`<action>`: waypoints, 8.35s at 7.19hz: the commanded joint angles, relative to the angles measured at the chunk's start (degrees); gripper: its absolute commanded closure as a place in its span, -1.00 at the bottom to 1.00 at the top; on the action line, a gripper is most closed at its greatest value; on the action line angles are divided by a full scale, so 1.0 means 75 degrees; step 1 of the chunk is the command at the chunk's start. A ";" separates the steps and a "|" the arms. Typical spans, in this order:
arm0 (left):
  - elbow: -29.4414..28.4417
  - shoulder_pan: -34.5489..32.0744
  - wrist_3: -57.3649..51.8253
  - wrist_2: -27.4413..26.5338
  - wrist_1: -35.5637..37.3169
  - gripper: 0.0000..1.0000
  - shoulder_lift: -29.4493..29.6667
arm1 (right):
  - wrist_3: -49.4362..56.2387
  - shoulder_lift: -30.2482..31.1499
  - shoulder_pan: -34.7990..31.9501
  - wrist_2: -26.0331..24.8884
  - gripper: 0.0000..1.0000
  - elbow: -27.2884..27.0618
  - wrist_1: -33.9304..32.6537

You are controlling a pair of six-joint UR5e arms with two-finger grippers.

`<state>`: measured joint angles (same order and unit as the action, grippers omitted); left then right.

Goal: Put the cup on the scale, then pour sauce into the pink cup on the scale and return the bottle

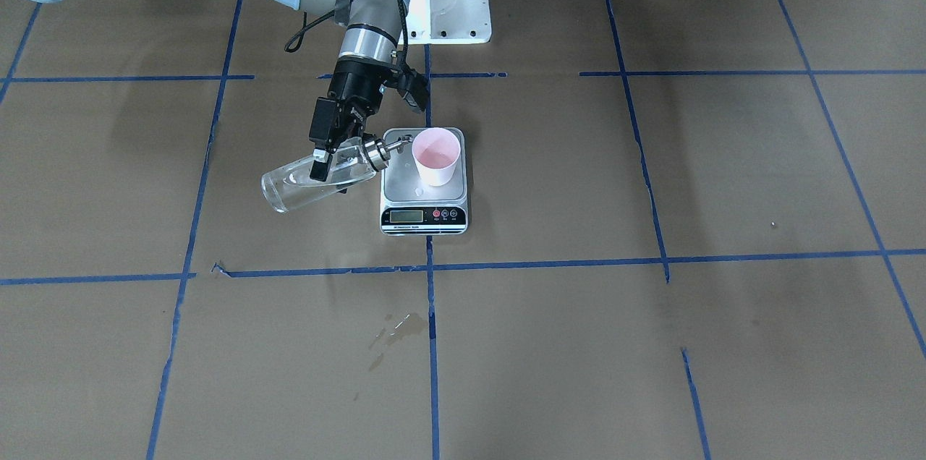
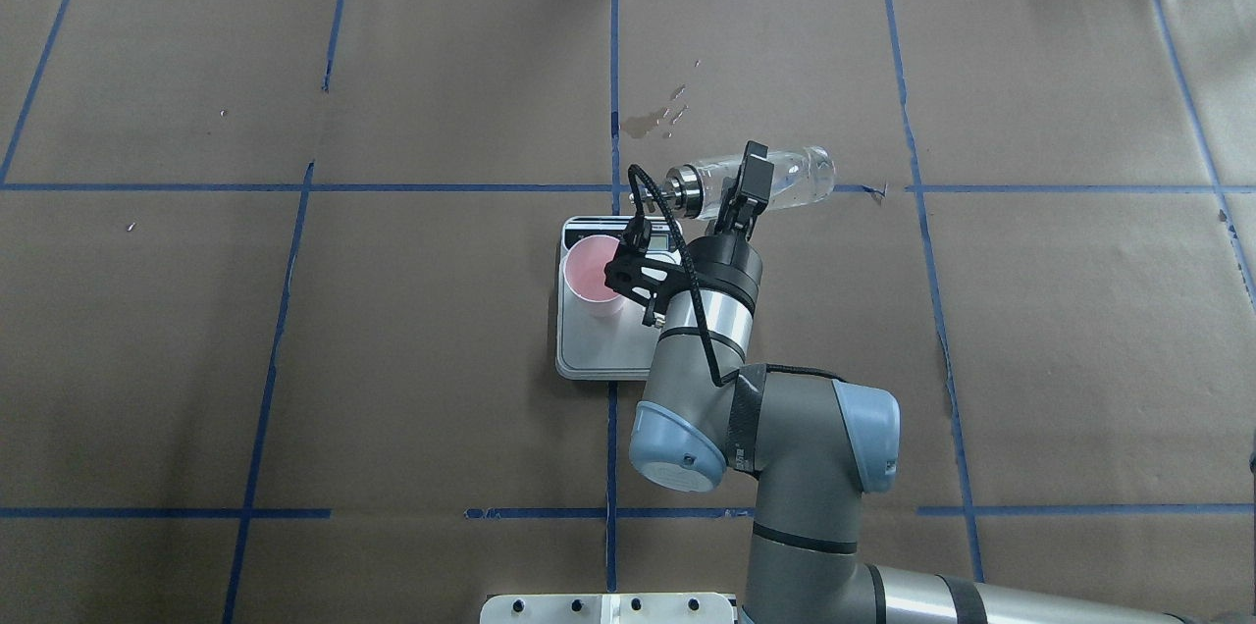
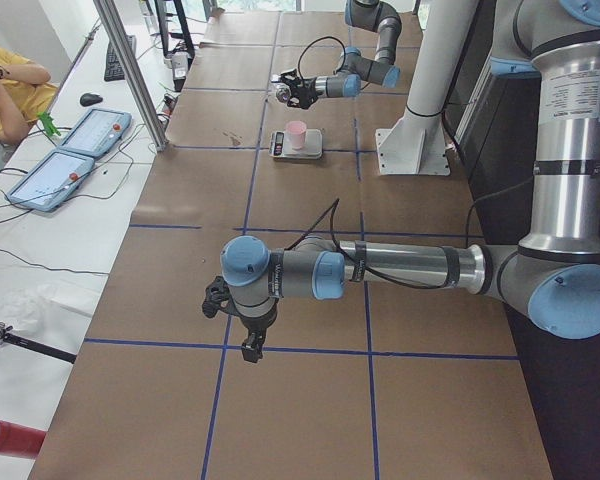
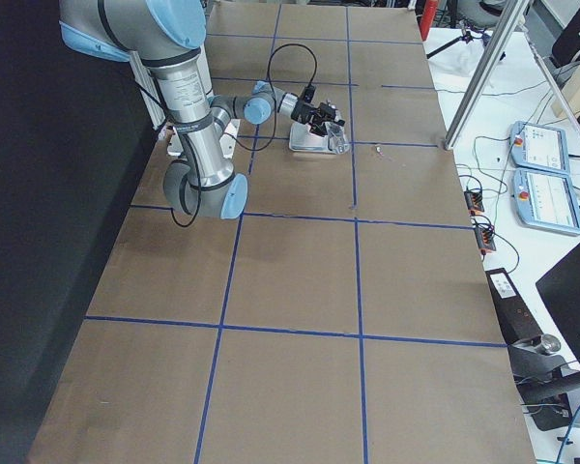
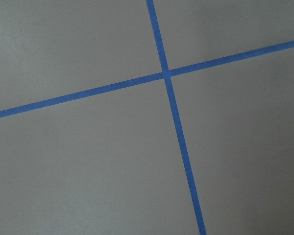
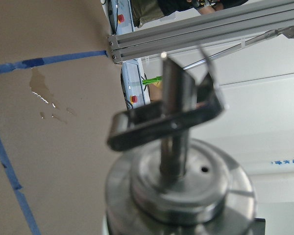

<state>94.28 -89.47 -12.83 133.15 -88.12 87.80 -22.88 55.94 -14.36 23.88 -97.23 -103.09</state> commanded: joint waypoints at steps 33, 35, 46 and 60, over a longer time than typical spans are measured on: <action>0.0062 0.0000 0.0000 0.0000 -0.0016 -1.00 0.0000 | -0.3060 0.0743 0.0239 0.1158 1.00 -0.0358 0.3738; 0.0062 0.0000 0.0000 0.0000 -0.0016 -1.00 0.0000 | -0.5203 0.0838 0.0215 0.1890 1.00 -0.1165 0.3738; 0.0086 -0.0011 -0.0035 0.0000 -0.0028 -1.00 -0.0012 | -0.6605 0.4880 -0.0182 0.2957 1.00 -0.2519 0.5916; 0.0098 -0.0011 -0.0059 -0.0012 -0.0028 -1.00 -0.0035 | -0.6863 0.5045 -0.0207 0.2992 0.26 -0.1732 0.6679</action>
<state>95.04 -89.51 -13.27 133.07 -88.38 87.54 -74.39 93.79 -15.91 46.29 -110.25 -53.00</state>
